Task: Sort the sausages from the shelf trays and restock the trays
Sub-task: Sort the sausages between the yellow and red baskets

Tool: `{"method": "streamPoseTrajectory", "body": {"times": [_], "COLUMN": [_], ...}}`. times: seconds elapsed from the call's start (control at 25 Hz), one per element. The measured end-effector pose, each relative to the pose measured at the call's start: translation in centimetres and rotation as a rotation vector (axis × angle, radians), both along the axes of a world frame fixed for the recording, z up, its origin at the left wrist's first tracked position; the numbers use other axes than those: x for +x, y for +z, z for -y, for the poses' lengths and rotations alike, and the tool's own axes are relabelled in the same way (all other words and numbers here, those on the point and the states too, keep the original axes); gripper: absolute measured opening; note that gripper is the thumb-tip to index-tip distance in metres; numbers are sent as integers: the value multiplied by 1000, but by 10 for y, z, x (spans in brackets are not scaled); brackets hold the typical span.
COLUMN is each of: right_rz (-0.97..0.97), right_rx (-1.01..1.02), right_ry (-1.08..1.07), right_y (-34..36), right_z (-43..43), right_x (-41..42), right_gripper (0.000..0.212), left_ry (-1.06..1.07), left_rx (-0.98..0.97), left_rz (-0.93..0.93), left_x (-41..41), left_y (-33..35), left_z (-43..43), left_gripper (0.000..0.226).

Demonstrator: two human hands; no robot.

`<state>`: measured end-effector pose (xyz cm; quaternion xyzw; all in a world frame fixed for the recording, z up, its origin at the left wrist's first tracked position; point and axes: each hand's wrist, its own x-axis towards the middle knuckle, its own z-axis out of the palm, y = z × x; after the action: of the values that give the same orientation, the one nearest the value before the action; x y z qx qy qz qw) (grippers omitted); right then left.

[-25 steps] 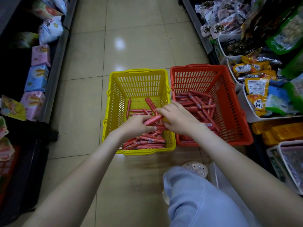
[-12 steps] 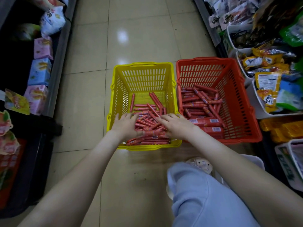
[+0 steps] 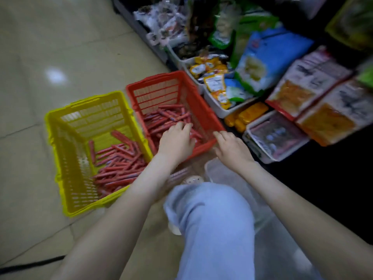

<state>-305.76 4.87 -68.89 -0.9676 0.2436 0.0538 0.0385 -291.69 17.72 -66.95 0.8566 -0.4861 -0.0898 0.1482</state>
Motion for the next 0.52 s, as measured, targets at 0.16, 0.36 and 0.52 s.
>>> {"method": "streamPoseTrajectory", "body": {"times": [0.16,0.36,0.52], "right_rz": [77,127,126], "right_rx": [-32,11,80], "right_ry": [-331,-707,-932], "right_y": [18,21,0], "right_z": [19,15,2], "right_x": [-100,-227,-311], "right_gripper": [54,56,59], "left_ry": [-204,-482,-594], "left_rx": [10,131,235], "left_rz": [64,128,66], "left_x": [-86,-226,-318], "left_y": [34,41,-15], "left_z": [71,138,126], "left_gripper": [45,47,54]}}
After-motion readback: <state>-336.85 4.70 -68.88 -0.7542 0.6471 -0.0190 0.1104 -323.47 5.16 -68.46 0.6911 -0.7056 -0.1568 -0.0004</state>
